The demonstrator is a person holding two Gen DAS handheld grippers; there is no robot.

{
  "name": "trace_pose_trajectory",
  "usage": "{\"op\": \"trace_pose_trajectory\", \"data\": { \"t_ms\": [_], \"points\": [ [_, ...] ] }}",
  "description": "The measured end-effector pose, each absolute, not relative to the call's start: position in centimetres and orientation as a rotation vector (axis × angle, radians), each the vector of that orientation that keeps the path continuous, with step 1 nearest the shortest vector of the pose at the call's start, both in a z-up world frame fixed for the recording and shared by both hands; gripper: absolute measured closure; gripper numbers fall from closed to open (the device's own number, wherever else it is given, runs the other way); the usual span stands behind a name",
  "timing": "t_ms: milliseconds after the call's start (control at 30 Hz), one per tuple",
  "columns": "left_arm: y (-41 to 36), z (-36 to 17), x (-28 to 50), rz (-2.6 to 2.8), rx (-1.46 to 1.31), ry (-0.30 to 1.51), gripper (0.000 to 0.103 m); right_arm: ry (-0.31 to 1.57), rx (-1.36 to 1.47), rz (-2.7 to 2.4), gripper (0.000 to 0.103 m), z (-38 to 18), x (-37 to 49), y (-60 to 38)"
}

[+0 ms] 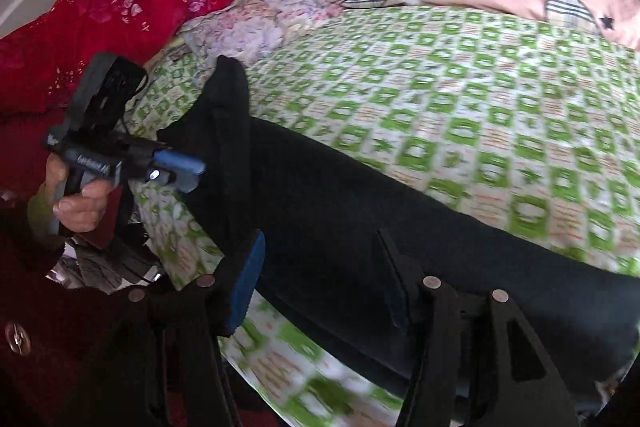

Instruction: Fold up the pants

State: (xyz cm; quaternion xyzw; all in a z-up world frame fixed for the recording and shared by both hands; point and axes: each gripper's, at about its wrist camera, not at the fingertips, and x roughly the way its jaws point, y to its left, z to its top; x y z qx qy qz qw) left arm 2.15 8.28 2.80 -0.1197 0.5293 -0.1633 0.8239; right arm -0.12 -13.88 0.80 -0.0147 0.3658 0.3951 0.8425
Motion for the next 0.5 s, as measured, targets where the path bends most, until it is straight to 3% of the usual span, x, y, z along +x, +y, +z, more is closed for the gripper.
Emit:
{"op": "trace_pose_trajectory", "data": {
  "t_ms": [300,500],
  "points": [
    [14.8,5.3,11.1,-0.072,-0.375,1.303,0.041,0.782,-0.1,0.915,0.046,0.3,1.6,-7.1],
    [16.3,3.9,17.5,0.046,-0.41,1.451,0.04,0.801,-0.158,0.953,0.046,-0.1,2.5,-3.9]
  ]
}}
